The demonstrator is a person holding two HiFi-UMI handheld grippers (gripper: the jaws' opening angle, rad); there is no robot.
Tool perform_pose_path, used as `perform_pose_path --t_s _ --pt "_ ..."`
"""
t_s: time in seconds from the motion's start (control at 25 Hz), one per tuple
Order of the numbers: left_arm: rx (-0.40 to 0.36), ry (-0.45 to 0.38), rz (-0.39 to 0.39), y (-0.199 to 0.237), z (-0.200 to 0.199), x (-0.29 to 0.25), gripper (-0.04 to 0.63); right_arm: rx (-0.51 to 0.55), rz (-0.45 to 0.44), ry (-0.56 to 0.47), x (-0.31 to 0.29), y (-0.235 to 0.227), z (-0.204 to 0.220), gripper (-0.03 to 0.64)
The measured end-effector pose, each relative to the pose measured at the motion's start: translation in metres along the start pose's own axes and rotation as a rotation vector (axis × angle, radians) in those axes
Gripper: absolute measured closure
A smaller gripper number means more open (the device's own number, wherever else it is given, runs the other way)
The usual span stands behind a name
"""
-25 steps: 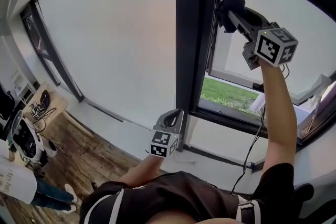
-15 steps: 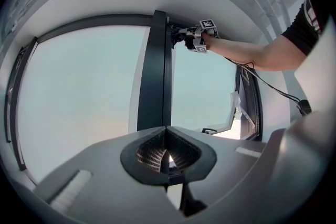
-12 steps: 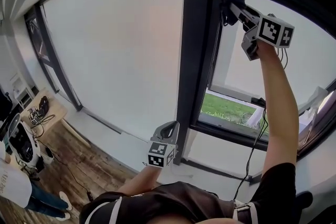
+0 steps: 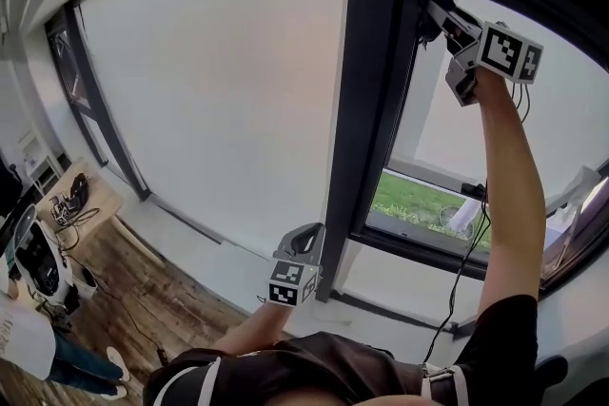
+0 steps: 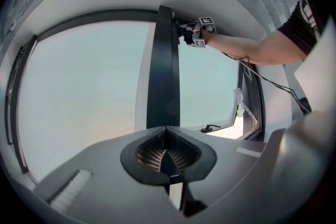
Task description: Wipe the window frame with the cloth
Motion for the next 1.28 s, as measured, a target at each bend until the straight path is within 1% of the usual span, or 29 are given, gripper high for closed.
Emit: perform_pose_path --t_s 0.08,0.16,0.28,0.4,0.48,0.72,1.28 --pt "-0.055 0.001 -0.002 0.0 0.001 -0.001 0.586 -0.003 -0.035 0.004 -0.001 0.002 0.002 0.511" --pt "-0.076 0.006 0.009 -0.003 0.003 -0.003 0.586 -0.002 -0.076 0.021 -0.001 0.006 0.005 0.513" --pt "-0.061 0.01 0.025 -0.005 0.004 -0.008 0.586 -0.037 -0.101 0.039 0.001 0.01 0.01 0.514" --pt "-0.049 0.007 0.031 -0.007 0.003 -0.012 0.586 -0.014 -0.124 0.054 0.003 0.013 0.013 0.515" --pt "-0.044 0.01 0.037 -0.01 0.002 -0.014 0.586 -0.014 -0.137 0.083 0.007 0.011 0.021 0.515" --pt "-0.021 0.02 0.044 -0.011 0.009 -0.016 0.586 -0.014 -0.14 0.129 0.011 0.016 0.049 0.515" --pt "-0.015 0.057 0.065 -0.017 0.018 -0.026 0.586 0.083 -0.114 0.237 0.03 0.018 0.113 0.515"
Point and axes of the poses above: the fingertips, and each gripper's own axes: x backward along the fingers, y to its left, z out of its underside, the point moved 2 cm from there along x, backward along the fingers, and after that the axes turned 6 degrees about -x, right-handed, at the moved point
